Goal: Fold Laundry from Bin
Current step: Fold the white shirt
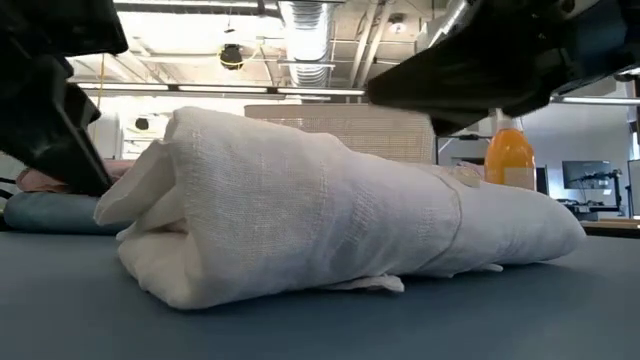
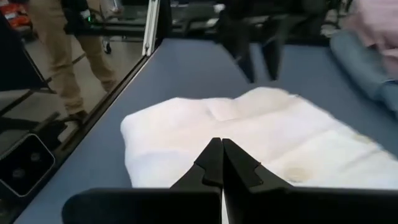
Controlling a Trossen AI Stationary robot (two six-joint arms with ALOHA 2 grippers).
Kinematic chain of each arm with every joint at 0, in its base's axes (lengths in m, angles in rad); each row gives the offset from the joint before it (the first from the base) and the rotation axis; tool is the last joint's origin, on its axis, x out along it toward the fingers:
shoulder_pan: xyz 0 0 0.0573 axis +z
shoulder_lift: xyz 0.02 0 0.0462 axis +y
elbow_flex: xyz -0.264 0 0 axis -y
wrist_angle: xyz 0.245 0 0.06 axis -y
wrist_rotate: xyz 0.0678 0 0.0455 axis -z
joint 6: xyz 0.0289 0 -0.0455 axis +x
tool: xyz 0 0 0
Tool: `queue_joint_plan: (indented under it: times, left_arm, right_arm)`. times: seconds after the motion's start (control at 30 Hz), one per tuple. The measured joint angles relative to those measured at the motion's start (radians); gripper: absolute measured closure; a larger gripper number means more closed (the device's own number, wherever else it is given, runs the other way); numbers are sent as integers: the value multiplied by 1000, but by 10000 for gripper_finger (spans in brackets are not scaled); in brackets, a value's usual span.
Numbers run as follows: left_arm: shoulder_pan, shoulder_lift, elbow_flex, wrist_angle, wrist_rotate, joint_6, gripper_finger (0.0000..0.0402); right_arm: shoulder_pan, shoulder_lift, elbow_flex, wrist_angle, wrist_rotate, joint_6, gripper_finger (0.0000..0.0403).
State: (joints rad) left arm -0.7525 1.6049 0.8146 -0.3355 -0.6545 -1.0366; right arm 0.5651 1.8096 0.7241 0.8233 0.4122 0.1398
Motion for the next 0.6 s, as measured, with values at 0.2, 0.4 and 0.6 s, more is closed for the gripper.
queue_joint_plan:
  times: [0.2, 0.4, 0.6]
  left_arm:
    - [23, 0, 0, 10, -60, 19, 272]
    - [46, 60, 0, 99, -57, 86, 272]
    - [20, 151, 1, 157, -65, 85, 272]
  right_arm:
    - [5, 141, 110, -47, -49, 4, 384]
    - [9, 153, 124, -190, -48, 77, 384]
    - [13, 134, 123, -226, -47, 78, 384]
